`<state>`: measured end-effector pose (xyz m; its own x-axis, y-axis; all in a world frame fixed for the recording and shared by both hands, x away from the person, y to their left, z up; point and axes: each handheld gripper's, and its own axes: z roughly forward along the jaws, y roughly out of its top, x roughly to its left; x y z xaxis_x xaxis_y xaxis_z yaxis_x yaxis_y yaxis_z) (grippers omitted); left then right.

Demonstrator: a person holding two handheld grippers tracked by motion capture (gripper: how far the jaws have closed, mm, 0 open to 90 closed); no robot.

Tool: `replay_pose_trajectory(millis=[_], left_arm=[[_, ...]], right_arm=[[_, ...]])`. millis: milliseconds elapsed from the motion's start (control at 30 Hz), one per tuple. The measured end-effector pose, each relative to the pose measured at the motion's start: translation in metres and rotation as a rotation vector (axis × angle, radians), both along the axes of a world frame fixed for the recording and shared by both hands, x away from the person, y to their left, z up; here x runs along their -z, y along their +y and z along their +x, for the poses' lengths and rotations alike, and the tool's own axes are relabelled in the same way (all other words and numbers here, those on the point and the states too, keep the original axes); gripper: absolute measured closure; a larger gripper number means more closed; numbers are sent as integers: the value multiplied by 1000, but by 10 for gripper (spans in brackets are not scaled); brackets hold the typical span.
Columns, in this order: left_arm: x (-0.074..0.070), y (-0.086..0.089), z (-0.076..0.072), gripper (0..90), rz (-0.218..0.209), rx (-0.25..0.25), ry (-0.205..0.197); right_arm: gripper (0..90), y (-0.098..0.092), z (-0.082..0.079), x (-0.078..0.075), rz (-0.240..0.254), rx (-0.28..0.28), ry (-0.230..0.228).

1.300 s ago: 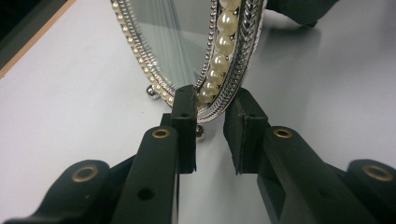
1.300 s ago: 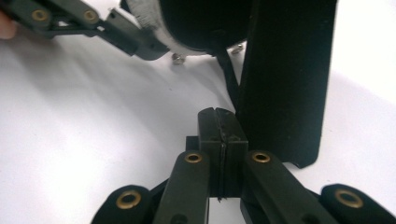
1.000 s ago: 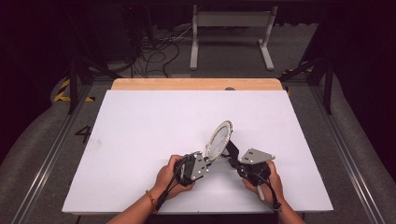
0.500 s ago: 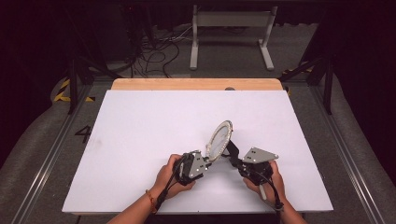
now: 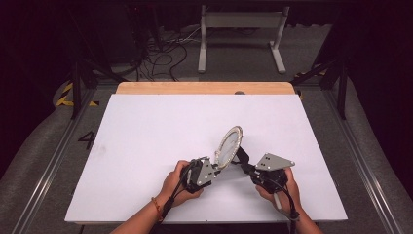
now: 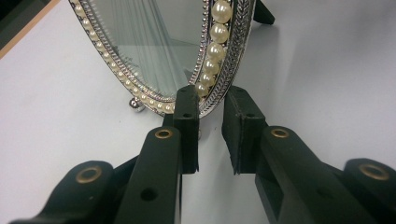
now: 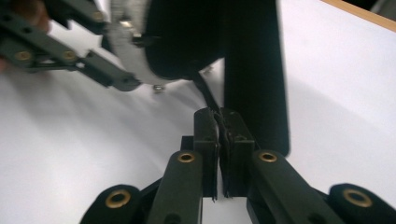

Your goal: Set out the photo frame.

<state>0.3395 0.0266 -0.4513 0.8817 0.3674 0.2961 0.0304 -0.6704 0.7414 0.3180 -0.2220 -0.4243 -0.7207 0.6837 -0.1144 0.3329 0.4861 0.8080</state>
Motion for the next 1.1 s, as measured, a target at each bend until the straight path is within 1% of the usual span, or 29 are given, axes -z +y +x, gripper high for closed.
replay_pose_trajectory(millis=[33, 67, 100, 133, 200, 267, 300, 333, 367, 467, 567, 667, 733, 800, 867, 933, 1033, 1067, 1100], left_arm=[[0, 0, 0, 767, 0, 0, 0], [0, 0, 0, 767, 0, 1, -1], [0, 0, 0, 767, 0, 1, -1], [0, 0, 0, 767, 3, 4, -6], [0, 0, 0, 767, 6, 4, -7], [0, 0, 0, 768, 7, 3, -8], [0, 0, 0, 768, 8, 4, -8], [0, 0, 0, 768, 8, 4, -8], [0, 0, 0, 768, 7, 4, -7], [0, 0, 0, 768, 6, 2, -4], [0, -1, -1, 769, 7, -2, -4], [0, -3, -3, 769, 11, 8, -17], [0, -5, -5, 768, 13, -1, -19], [0, -7, -7, 768, 14, 6, -26], [0, -9, -10, 768, 16, 3, -16], [0, -12, -11, 767, 7, 10, -19], [1, -15, -13, 767, 0, -5, -11], [1, -15, -11, 767, -6, 1, -15], [1, -15, -11, 766, -9, 0, -11]], right_arm=[[883, 0, 0, 0, 0, 0, 0], [889, 2, -1, 0, -5, -16, 2], [891, 4, -1, 1, -19, -30, 5], [892, 5, 0, 3, -26, -33, 15], [892, 5, 3, 9, -39, -28, 38], [900, 2, 8, 17, -53, -4, 57], [900, 1, 9, 18, -49, -5, 67], [900, 1, 9, 18, -49, -5, 67], [900, 1, 10, 19, -38, -6, 73], [900, 3, 9, 18, -65, -2, 67], [900, 2, 9, 18, -59, -2, 69], [900, 1, 10, 18, -62, 3, 66], [900, -1, 11, 19, -60, 13, 67], [900, -2, 12, 19, -62, 15, 65], [900, -3, 13, 20, -60, 19, 63], [900, -4, 14, 22, -62, 27, 64], [896, -5, 16, 24, -57, 39, 63], [875, -5, 17, 24, -52, 37, 62], [853, -6, 16, 23, -37, 26, 52]])
